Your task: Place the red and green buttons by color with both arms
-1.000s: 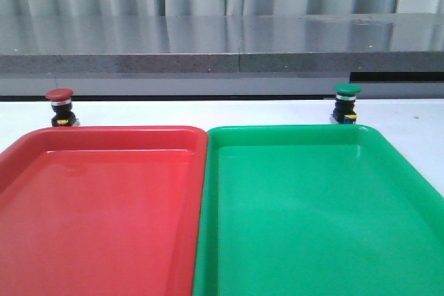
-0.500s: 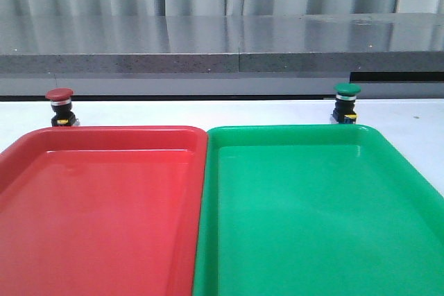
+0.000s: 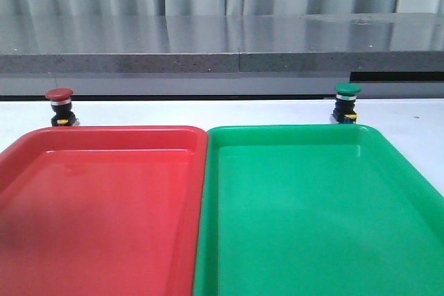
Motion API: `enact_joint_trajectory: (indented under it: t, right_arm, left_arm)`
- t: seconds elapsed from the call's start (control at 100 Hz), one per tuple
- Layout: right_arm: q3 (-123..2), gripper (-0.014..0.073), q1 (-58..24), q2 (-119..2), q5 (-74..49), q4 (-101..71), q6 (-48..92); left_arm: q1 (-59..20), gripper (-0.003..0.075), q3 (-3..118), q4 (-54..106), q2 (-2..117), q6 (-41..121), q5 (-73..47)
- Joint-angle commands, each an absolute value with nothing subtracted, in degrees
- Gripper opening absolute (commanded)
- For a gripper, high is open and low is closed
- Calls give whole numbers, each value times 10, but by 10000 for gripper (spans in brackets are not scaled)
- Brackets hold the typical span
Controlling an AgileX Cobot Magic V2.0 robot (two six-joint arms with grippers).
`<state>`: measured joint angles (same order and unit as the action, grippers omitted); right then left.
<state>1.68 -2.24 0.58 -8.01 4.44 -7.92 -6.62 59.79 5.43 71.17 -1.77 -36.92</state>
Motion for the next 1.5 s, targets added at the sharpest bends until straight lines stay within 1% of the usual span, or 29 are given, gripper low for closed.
enact_joint_trajectory:
  t: [0.0,0.15,0.39,0.74,1.01,1.229,1.489]
  right_arm:
    - [7,-60,-18,17,-34,45,-73]
    - [7,-60,-18,17,-34,45,-73]
    - [7,-60,-18,17,-34,45,-73]
    - [7,-60,-18,17,-34,45,-73]
    - [7,-60,-18,17,-34,45,-73]
    - [7,-60,-18,17,-34,45,-73]
    - [7,-60,-18,17,-34,45,-73]
  left_arm:
    - [-65,629,659,55,761,-22,-325]
    - [-65,629,735,55,859,-22,-325]
    - [-65,629,832,52,973,-22,-330]
    - [-65,629,902,50,1093,-22,-311]
    - [-65,629,910,48,1140,-22,-301]
    - [-65,628,910,48,1142,-22,-284]
    - [-65,540,910,48,1142,-22,-284]
